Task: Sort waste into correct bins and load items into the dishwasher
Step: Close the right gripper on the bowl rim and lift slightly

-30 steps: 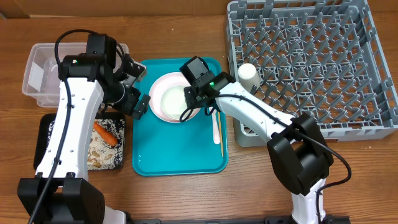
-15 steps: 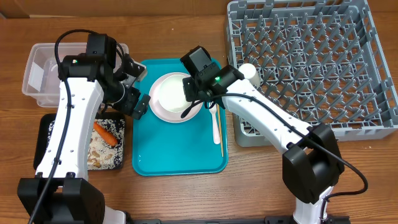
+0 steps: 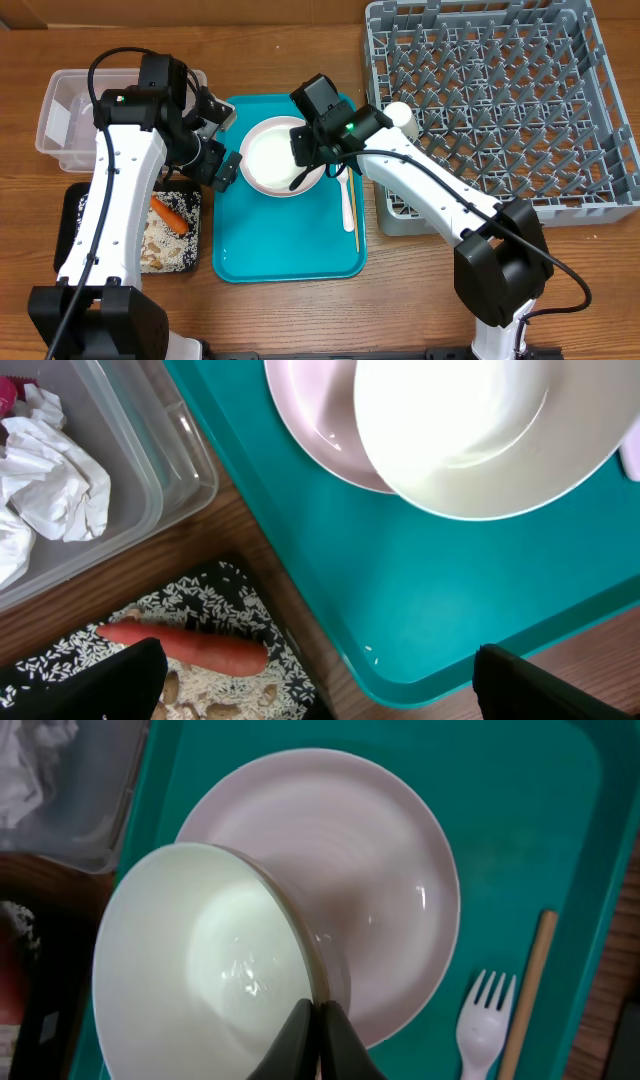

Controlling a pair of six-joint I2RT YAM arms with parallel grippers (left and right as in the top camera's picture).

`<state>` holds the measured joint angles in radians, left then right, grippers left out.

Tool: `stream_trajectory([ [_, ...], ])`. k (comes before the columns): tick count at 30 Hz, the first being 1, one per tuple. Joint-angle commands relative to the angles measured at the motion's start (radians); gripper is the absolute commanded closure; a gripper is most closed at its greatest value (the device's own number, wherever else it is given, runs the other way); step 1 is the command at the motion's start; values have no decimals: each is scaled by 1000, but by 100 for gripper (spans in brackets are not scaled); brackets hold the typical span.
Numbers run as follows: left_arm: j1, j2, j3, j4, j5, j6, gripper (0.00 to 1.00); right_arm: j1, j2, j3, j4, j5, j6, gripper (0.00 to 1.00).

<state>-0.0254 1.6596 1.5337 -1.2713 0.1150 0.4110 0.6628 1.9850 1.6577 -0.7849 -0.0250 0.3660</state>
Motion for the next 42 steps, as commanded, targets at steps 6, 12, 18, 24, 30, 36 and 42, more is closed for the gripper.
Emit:
stream_trajectory([
  [6, 5, -12, 13, 1, -3, 0, 0, 4, 1, 31, 5, -119, 10, 96],
  [12, 5, -12, 13, 1, -3, 0, 0, 4, 5, 31, 8, -10, 61, 96],
  [18, 5, -12, 13, 1, -3, 0, 0, 3, 4, 33, -4, -31, 61, 96],
  [24, 5, -12, 13, 1, -3, 0, 0, -1, -11, 43, -5, -135, 68, 96],
  [30, 5, -12, 13, 1, -3, 0, 0, -8, -18, 49, -9, -124, 80, 96],
  [36, 5, -12, 13, 1, -3, 0, 0, -17, -9, 49, -19, -21, 80, 96],
  [42, 5, -12, 13, 1, -3, 0, 0, -17, -5, 47, -36, 63, 76, 85],
])
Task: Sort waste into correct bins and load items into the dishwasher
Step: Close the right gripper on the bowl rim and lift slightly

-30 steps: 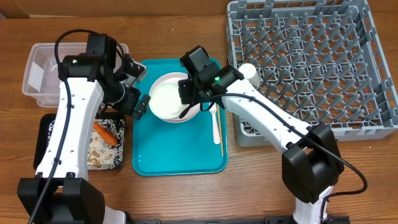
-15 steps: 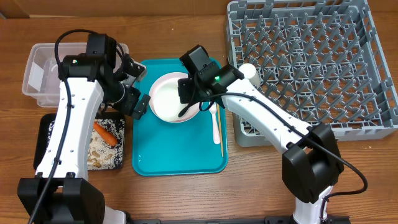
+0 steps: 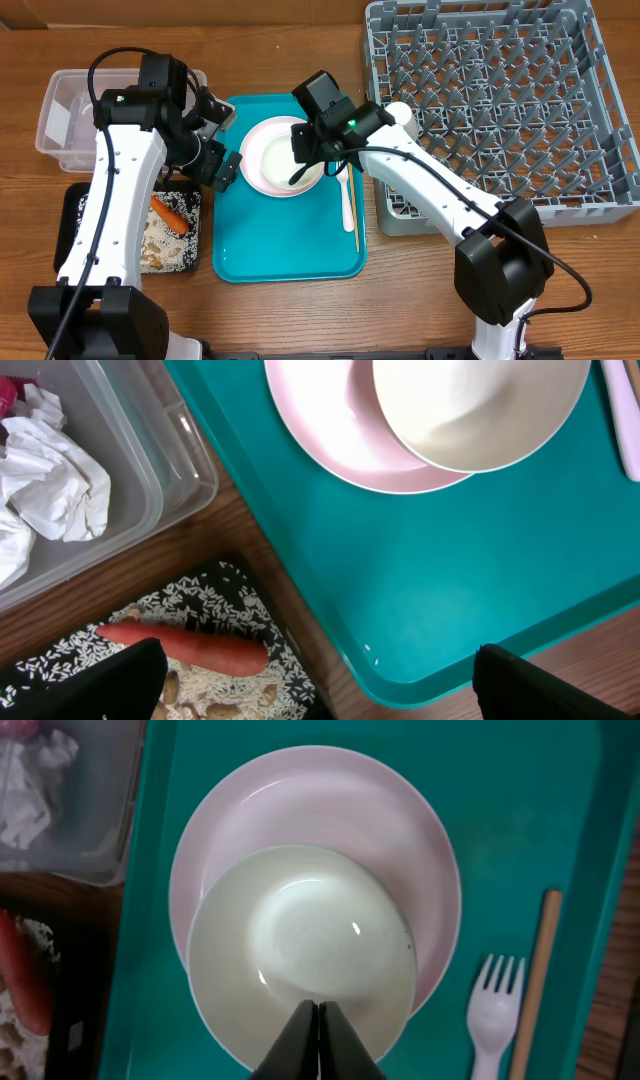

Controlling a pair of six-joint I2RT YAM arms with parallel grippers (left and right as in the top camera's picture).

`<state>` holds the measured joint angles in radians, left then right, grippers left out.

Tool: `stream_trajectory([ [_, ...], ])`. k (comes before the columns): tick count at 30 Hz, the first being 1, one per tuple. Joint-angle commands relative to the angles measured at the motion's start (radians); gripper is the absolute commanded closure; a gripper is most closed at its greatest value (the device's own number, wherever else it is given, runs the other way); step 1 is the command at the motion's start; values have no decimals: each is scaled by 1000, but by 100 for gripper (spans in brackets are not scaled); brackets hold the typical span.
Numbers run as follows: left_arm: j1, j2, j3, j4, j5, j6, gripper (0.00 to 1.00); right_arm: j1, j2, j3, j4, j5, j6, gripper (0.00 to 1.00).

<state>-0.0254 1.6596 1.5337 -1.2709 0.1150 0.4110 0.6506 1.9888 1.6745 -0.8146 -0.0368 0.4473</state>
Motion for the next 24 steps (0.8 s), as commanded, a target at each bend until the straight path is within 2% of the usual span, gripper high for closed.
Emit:
stream_trajectory([
  [1, 5, -12, 13, 0, -3, 0, 0, -5, -7, 29, -10, 81, -6, 81],
  [17, 5, -12, 13, 0, -3, 0, 0, -6, 96, 27, 23, 89, -27, 79],
  [24, 5, -12, 13, 0, -3, 0, 0, -6, 106, 27, 19, 153, -58, 77],
])
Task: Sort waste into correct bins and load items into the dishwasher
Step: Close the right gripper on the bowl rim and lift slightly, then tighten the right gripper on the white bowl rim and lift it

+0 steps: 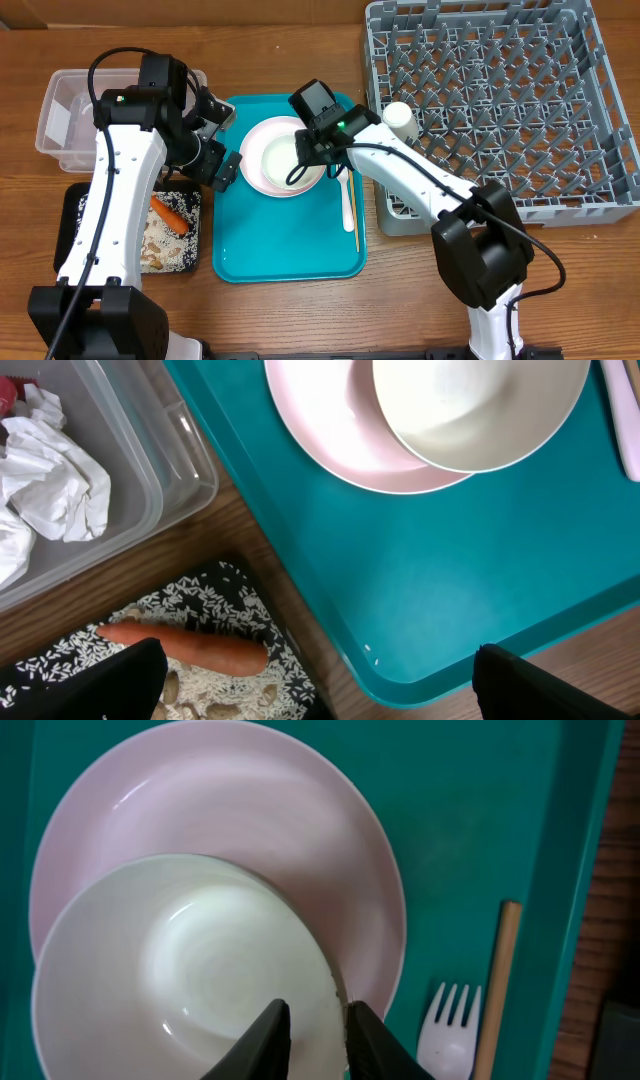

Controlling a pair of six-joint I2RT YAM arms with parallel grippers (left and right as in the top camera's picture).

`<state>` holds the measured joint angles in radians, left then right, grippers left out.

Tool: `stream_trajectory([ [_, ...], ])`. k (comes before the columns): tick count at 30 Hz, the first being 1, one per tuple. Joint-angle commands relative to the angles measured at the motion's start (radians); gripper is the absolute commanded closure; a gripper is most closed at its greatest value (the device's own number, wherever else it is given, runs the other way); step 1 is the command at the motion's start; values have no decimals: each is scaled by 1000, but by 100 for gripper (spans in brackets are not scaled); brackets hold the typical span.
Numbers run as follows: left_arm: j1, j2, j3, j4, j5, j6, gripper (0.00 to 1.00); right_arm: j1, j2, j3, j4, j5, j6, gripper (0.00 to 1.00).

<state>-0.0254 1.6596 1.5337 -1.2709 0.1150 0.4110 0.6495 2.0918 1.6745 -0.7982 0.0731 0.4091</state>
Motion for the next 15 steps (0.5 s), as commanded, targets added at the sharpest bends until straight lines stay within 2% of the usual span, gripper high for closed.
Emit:
stream_trajectory([
  [1, 5, -12, 13, 0, -3, 0, 0, -5, 3, 27, 2, 43, -20, 77],
  [15, 5, -12, 13, 0, -3, 0, 0, -2, 13, -6, 8, 41, -19, 77],
])
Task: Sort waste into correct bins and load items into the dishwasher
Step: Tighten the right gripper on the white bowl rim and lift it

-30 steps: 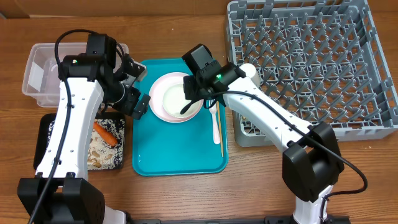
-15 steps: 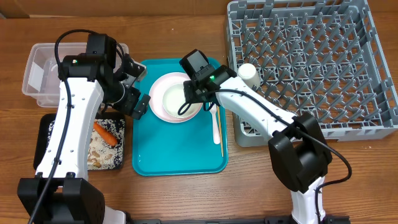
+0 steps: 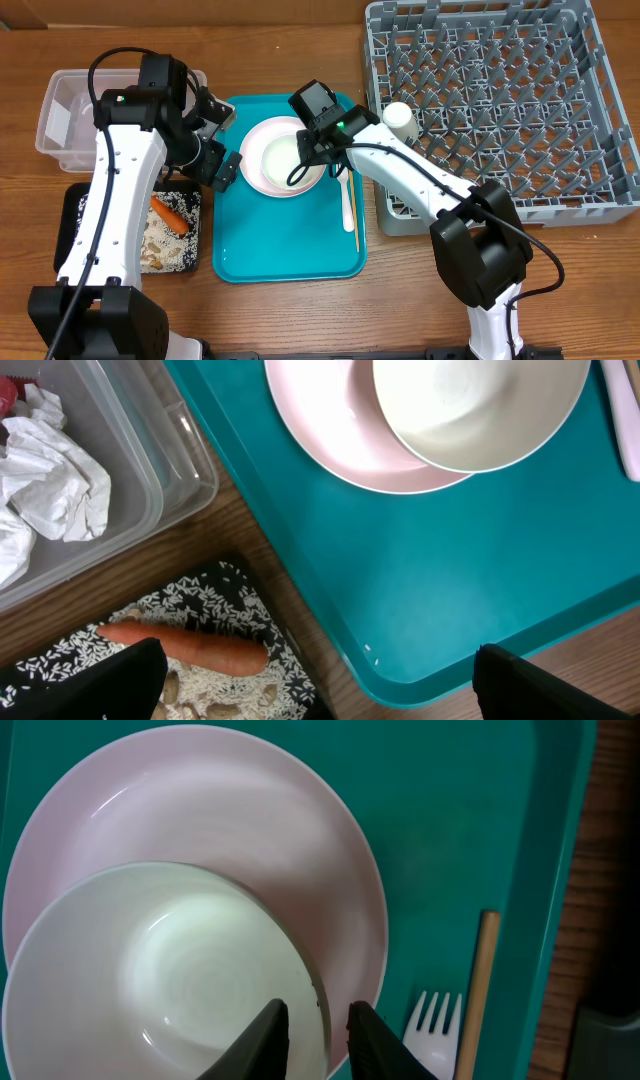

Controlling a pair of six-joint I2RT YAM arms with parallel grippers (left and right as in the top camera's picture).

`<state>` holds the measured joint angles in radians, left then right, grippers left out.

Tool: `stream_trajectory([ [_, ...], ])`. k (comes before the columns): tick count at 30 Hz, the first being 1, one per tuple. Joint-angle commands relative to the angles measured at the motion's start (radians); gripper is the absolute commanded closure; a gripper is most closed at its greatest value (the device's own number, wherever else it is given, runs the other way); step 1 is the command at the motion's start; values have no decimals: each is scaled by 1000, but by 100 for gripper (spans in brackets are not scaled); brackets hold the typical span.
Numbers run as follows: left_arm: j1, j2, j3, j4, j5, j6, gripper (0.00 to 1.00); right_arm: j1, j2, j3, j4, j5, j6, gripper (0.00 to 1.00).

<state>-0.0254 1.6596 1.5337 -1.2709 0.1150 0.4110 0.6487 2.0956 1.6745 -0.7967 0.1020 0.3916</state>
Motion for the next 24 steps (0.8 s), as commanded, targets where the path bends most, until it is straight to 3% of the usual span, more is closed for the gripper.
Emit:
stream_trajectory([
  [1, 5, -12, 13, 0, -3, 0, 0, 0, 9, -5, 6, 9, -2, 77],
  [24, 5, -12, 13, 0, -3, 0, 0, 4, 9, -34, 28, 10, 2, 82],
])
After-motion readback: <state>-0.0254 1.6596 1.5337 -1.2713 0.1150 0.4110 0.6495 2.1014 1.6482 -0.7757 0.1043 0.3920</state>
